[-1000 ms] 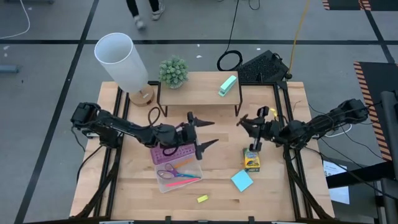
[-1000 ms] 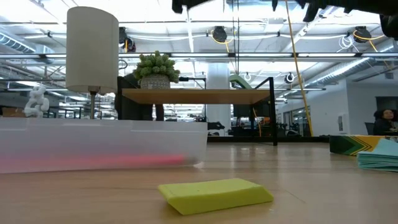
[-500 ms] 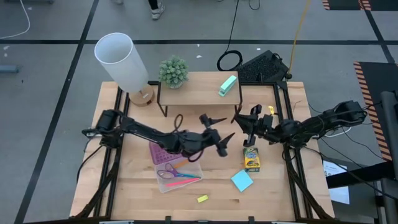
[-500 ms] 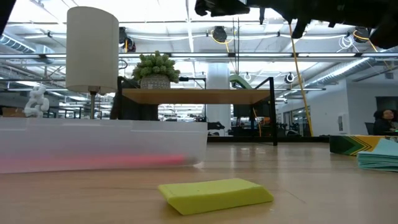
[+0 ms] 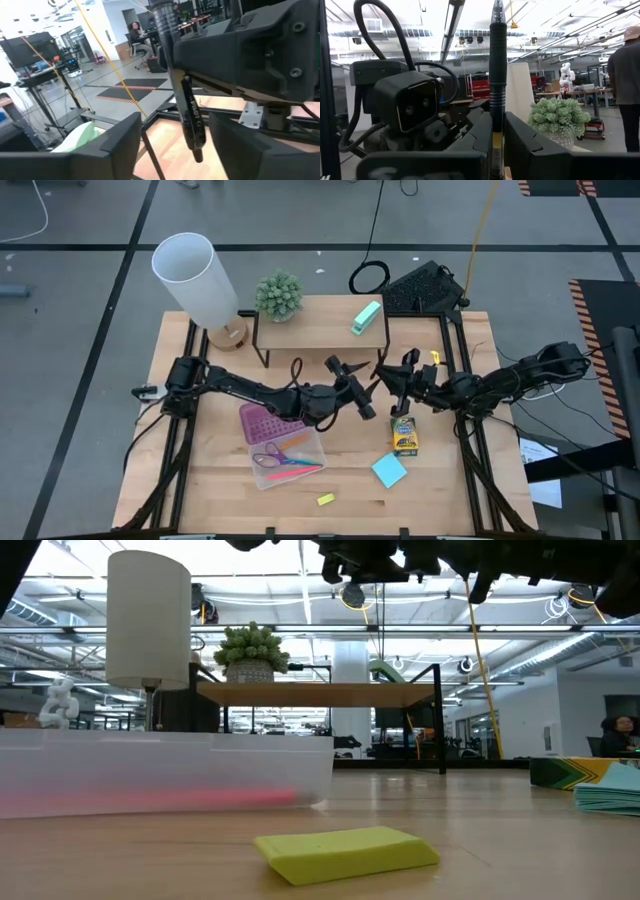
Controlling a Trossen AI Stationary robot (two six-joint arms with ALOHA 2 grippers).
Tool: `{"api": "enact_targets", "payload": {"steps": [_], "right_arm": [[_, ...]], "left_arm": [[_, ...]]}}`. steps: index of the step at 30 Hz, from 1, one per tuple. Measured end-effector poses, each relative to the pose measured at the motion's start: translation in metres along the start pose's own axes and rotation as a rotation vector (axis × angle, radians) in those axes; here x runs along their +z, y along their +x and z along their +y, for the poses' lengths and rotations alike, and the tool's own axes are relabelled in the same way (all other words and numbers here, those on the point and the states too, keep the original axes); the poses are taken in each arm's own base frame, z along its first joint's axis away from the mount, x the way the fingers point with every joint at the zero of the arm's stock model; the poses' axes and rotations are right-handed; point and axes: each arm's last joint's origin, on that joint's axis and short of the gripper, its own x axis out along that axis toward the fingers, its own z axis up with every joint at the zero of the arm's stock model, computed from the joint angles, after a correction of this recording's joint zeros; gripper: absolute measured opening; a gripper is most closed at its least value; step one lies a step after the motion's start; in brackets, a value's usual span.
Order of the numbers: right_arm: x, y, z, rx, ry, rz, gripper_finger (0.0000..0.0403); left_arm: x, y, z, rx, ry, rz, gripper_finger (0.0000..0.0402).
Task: Pack school essentials
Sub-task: Put the black pen into the transparent box
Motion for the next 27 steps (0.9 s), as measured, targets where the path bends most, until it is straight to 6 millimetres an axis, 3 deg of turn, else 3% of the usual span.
{"api": "enact_targets", "payload": {"steps": [17, 21, 27], "right_arm": [[0.000, 0.000, 0.000, 0.001, -0.055, 0.000, 0.0038], [0.000, 0.000, 0.000, 0.003, -0.097, 0.002, 0.0056], [-0.003, 0.000, 0.000, 0.006, -0.117, 0.030, 0.0103]], "left_arm": [[-0.003, 0.001, -0.001, -0.040, 0.018, 0.015, 0.0042], [-0.002, -0.002, -0.003, -0.025, 0.031, 0.018, 0.0035], [0.003, -0.010, -0.005, -0.020, 0.071, 0.035, 0.0060]]}}
